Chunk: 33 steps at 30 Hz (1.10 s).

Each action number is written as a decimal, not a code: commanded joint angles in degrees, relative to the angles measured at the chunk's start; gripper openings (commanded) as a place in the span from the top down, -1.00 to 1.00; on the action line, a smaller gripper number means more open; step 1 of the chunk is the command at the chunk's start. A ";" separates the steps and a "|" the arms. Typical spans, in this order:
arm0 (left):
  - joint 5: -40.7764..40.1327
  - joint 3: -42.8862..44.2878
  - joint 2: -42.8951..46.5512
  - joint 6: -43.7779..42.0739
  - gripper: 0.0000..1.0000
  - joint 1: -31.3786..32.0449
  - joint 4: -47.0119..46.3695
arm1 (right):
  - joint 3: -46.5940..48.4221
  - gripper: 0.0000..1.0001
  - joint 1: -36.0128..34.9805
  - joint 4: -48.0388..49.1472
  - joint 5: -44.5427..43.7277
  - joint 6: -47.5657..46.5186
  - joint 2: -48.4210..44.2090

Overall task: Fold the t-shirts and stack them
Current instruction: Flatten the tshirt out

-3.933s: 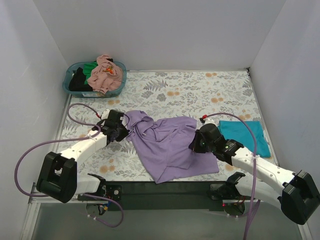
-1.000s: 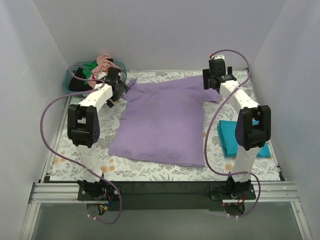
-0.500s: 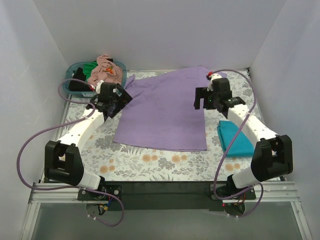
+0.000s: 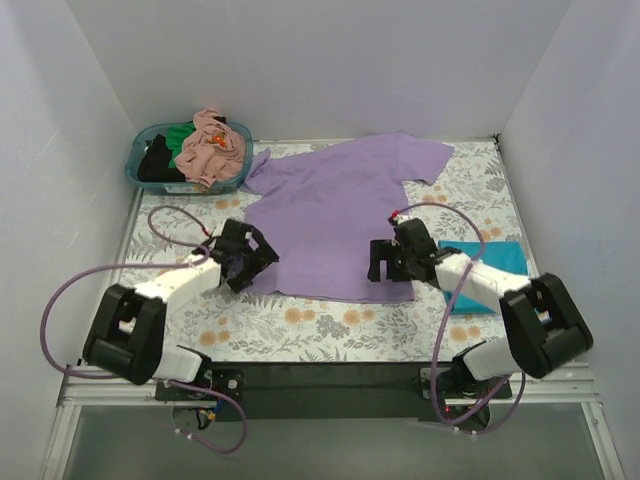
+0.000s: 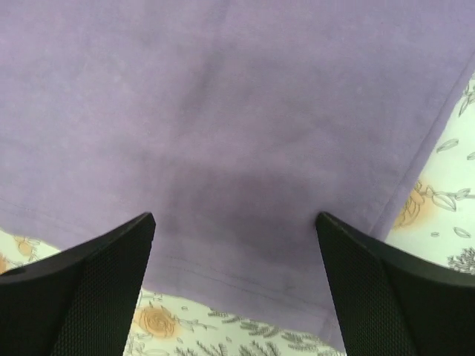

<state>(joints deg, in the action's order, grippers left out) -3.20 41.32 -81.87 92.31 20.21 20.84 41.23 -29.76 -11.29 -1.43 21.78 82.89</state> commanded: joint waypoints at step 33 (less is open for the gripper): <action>-14.45 25.80 -1.96 -0.55 -0.96 19.01 18.98 | -7.22 -0.97 -0.56 -14.03 -1.03 11.44 -18.92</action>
<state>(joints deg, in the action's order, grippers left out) -11.94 63.37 -79.07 99.92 46.41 42.78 31.86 -30.09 -27.51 -1.28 30.83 60.99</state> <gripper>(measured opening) 0.981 0.984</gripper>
